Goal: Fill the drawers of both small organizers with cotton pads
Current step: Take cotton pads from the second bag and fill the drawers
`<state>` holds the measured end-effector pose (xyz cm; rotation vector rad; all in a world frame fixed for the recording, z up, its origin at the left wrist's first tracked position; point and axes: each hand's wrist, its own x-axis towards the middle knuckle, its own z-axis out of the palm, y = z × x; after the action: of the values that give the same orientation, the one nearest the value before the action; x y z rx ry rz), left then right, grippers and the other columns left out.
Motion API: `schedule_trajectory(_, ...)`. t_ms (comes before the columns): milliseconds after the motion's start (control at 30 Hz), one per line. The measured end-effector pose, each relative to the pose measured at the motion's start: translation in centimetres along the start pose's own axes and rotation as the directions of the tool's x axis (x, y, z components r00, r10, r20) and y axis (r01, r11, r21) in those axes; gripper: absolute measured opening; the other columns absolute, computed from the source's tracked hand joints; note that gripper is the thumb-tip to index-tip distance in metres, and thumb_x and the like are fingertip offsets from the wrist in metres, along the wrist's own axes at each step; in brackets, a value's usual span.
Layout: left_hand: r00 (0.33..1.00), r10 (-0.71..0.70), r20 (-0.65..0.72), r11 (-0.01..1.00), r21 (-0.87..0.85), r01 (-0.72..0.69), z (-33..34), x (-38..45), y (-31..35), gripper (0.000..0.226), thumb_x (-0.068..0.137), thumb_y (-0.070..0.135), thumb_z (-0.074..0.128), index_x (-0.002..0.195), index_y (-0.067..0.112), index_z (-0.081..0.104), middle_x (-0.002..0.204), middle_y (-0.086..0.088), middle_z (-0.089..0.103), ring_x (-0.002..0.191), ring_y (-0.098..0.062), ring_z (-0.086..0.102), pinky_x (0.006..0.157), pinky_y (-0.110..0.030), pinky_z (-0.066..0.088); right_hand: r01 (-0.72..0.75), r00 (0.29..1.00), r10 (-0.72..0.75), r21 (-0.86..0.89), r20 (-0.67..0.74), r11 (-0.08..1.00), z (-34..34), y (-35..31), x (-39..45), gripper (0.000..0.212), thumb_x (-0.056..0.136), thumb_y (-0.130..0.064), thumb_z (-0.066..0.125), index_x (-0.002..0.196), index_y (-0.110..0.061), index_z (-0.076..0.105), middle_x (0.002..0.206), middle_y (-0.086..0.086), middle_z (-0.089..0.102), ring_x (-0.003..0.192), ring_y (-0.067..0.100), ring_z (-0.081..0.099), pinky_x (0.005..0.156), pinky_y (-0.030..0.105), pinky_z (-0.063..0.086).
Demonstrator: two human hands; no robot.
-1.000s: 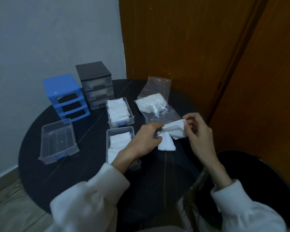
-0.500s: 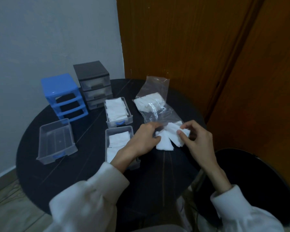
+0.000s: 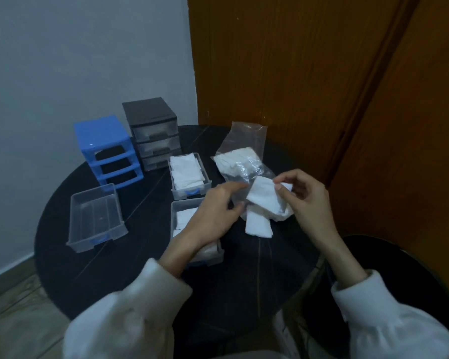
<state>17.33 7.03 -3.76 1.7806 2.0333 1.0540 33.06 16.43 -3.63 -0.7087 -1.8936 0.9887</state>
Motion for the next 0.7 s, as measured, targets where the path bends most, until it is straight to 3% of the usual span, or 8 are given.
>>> schedule_trajectory(67, 0.992, -0.038, -0.119, 0.998, -0.058, 0.032, -1.7, -1.3, -0.9, 0.037, 0.091, 0.006, 0.054, 0.126, 0.017, 0.057, 0.125, 0.005, 0.057, 0.109, 0.002, 0.047, 0.083, 0.004, 0.030, -0.001, 0.998, 0.000, 0.007, 0.060, 1.000, 1.3, -0.2, 0.5, 0.018, 0.086, -0.006, 0.062, 0.087, -0.023, 0.064, 0.091, -0.011, 0.064, 0.088, 0.007, 0.060, 0.075, 0.023, 0.048)
schedule_trajectory(167, 0.940, -0.146, -0.308, 0.987, -0.109, 0.118, -3.7, -3.6, -3.1, 0.033, 0.090, 0.003, 0.052, 0.116, 0.019, 0.063, 0.113, 0.011, 0.059, 0.102, 0.001, 0.052, 0.078, 0.004, 0.033, -0.006, 0.989, 0.000, 0.035, 0.149, 0.999, 3.8, -0.8, 1.1, 0.020, 0.087, -0.005, 0.061, 0.086, -0.024, 0.065, 0.087, -0.011, 0.065, 0.080, 0.023, 0.058, 0.069, 0.035, 0.045)
schedule_trajectory(267, 0.877, -0.236, -0.419, 0.970, -0.150, 0.189, -4.1, -5.0, -5.4, 0.030, 0.091, 0.004, 0.051, 0.115, 0.017, 0.063, 0.113, 0.007, 0.063, 0.103, -0.003, 0.056, 0.082, -0.002, 0.038, -0.002, 0.966, -0.022, 0.091, 0.259, 0.996, 6.5, -1.6, 1.8, 0.023, 0.087, -0.002, 0.060, 0.083, -0.024, 0.065, 0.085, -0.011, 0.065, 0.080, 0.011, 0.059, 0.071, 0.023, 0.044)
schedule_trajectory(333, 0.863, -0.272, -0.425, 0.959, -0.192, 0.208, -3.7, -5.5, -6.7, 0.033, 0.090, 0.003, 0.051, 0.119, 0.015, 0.062, 0.116, 0.004, 0.063, 0.105, -0.004, 0.056, 0.091, -0.014, 0.043, -0.019, 0.941, -0.012, 0.088, 0.338, 0.996, 8.1, -2.0, 2.1, 0.021, 0.088, -0.003, 0.060, 0.084, -0.024, 0.065, 0.089, -0.006, 0.066, 0.088, 0.017, 0.061, 0.076, 0.028, 0.049)
schedule_trajectory(400, 0.868, -0.296, -0.399, 0.942, -0.271, 0.197, -3.3, -5.8, -7.3, 0.033, 0.090, 0.004, 0.052, 0.121, 0.015, 0.061, 0.117, 0.003, 0.063, 0.109, -0.006, 0.058, 0.096, -0.027, 0.047, -0.022, 0.919, -0.003, 0.059, 0.395, 0.998, 9.4, -2.2, 2.6, 0.022, 0.087, -0.006, 0.060, 0.083, -0.027, 0.065, 0.091, 0.013, 0.066, 0.085, 0.033, 0.059, 0.076, 0.042, 0.049)
schedule_trajectory(500, 0.880, -0.314, -0.356, 0.911, -0.373, 0.174, -3.2, -5.8, -7.3, 0.032, 0.090, 0.002, 0.052, 0.119, 0.014, 0.061, 0.117, 0.002, 0.064, 0.109, -0.004, 0.059, 0.095, -0.026, 0.048, -0.004, 0.885, 0.011, -0.015, 0.466, 1.000, 10.8, -2.2, 3.0, 0.021, 0.086, -0.013, 0.061, 0.080, -0.033, 0.065, 0.088, 0.028, 0.061, 0.064, 0.025, 0.047, 0.062, 0.033, 0.040)
schedule_trajectory(633, 0.888, -0.340, -0.309, 0.870, -0.462, 0.172, -3.0, -6.1, -7.1, 0.034, 0.090, -0.004, 0.048, 0.114, 0.017, 0.061, 0.114, 0.007, 0.064, 0.106, 0.004, 0.058, 0.089, -0.012, 0.045, 0.022, 0.858, 0.049, -0.133, 0.512, 0.991, 11.4, -1.9, 2.7, 0.021, 0.086, -0.012, 0.060, 0.080, -0.032, 0.064, 0.078, 0.021, 0.061, 0.060, 0.010, 0.044, 0.059, 0.025, 0.036)
schedule_trajectory(700, 0.889, -0.356, -0.289, 0.861, -0.470, 0.192, -2.9, -6.2, -7.2, 0.034, 0.092, -0.003, 0.047, 0.117, 0.015, 0.061, 0.115, 0.008, 0.062, 0.107, 0.006, 0.057, 0.088, -0.009, 0.045, 0.067, 0.864, 0.028, -0.170, 0.502, 0.983, 11.4, -2.3, 2.3, 0.018, 0.086, -0.006, 0.060, 0.086, -0.023, 0.066, 0.066, 0.002, 0.058, 0.056, 0.001, 0.044, 0.055, 0.013, 0.034)
